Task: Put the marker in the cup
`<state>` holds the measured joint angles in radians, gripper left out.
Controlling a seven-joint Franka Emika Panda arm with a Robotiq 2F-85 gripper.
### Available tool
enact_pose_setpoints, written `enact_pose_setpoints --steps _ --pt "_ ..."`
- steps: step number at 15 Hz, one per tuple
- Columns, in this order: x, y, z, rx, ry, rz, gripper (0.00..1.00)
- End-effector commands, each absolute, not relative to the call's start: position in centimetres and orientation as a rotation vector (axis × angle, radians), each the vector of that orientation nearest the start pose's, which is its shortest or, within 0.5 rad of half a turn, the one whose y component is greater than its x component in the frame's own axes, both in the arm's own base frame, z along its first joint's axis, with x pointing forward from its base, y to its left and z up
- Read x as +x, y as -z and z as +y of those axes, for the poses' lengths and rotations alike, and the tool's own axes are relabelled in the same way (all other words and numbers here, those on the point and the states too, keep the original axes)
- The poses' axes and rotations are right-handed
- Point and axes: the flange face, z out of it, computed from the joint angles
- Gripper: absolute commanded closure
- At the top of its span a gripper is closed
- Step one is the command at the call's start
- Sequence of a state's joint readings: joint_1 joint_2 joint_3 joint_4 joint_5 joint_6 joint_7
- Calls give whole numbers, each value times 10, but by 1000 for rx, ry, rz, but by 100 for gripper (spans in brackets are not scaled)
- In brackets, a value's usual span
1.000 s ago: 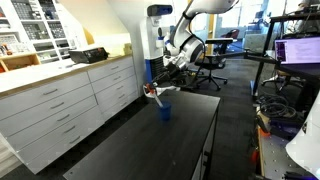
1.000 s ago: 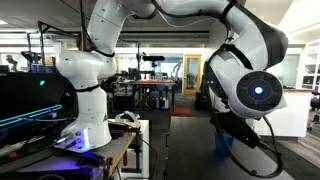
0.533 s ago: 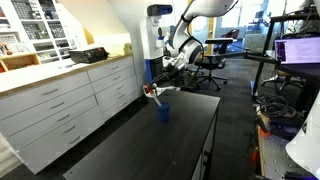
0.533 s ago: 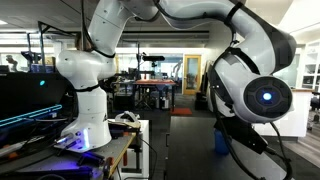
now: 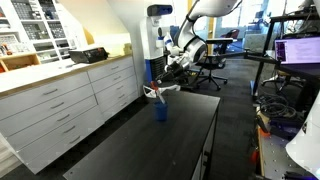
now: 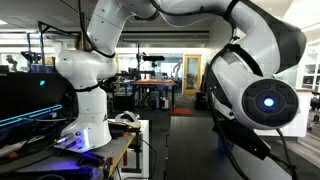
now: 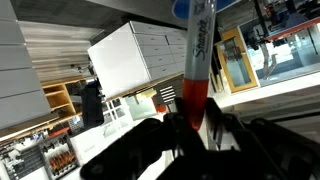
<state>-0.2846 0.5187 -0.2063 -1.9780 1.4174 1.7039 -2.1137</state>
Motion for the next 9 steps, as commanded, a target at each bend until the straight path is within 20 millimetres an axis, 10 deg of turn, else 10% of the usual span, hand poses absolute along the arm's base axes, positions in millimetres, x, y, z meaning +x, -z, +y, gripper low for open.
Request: enact_pose_setpoints --steps 1,9 --pt "542 -215 -187 -1836 1103 -778 94" --pt "544 -200 -167 -1796 1063 -794 92"
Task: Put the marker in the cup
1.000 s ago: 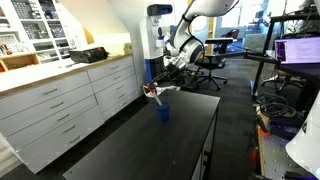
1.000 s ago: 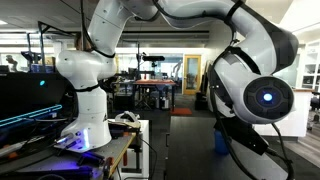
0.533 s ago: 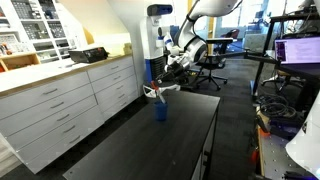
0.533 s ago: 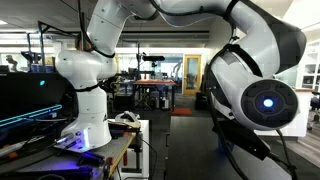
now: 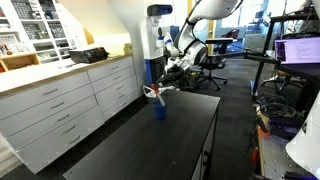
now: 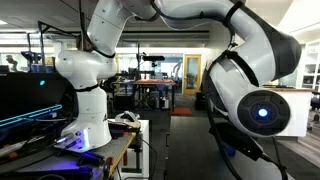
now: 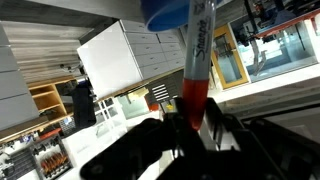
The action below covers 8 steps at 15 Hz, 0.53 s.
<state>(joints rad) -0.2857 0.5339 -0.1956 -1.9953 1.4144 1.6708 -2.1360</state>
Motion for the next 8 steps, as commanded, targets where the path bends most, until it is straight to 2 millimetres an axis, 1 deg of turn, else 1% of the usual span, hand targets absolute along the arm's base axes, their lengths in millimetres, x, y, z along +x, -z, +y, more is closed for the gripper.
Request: enact_pose_setpoints --steps 1,2,3,8 --pt "544 -198 -166 -1798 1058 -796 52" --pt "545 -196 -164 -1795 1056 -798 50" --pt "546 -194 -163 -1793 1052 -799 46" --pt "548 -188 -160 -1790 1044 -798 12"
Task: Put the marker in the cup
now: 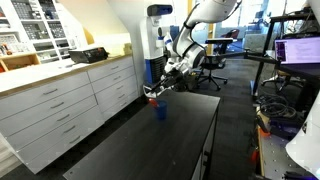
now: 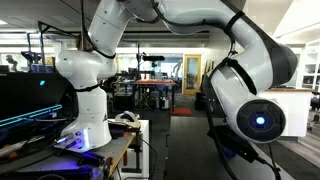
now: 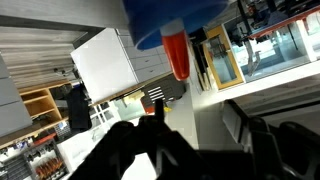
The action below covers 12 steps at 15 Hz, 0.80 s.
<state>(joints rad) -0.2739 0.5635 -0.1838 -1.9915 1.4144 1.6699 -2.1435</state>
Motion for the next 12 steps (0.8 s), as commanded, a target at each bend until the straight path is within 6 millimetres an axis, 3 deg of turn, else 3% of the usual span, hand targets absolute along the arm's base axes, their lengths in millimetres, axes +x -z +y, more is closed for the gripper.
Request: enact_pose_setpoints --steps 1,2,4,12 --pt "548 -189 -160 -1790 1046 -797 7" --pt "548 -190 -161 -1790 1049 -796 1" --pt "548 -196 -161 -1790 1058 -798 0" --pt "547 -230 -157 -1790 1087 -823 0"
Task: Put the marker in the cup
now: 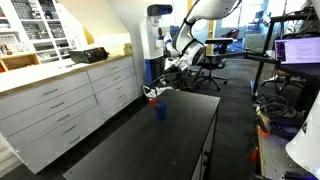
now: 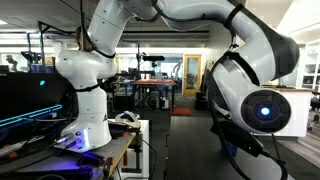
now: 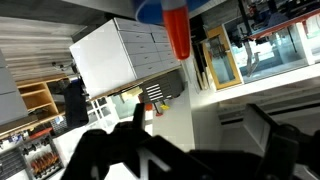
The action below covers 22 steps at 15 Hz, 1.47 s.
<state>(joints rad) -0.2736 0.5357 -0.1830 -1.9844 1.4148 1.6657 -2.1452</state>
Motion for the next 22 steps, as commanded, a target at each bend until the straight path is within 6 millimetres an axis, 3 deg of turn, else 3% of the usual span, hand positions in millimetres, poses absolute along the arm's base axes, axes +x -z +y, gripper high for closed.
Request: enact_pose_setpoints --steps 1,4,5,22 --pt "547 -236 -156 -1793 1092 -827 0" --pt "546 -255 -154 -1821 1093 -840 0" --pt "556 -233 -159 -1797 1100 -838 0" --pt "556 -230 -159 -1798 1094 -834 0"
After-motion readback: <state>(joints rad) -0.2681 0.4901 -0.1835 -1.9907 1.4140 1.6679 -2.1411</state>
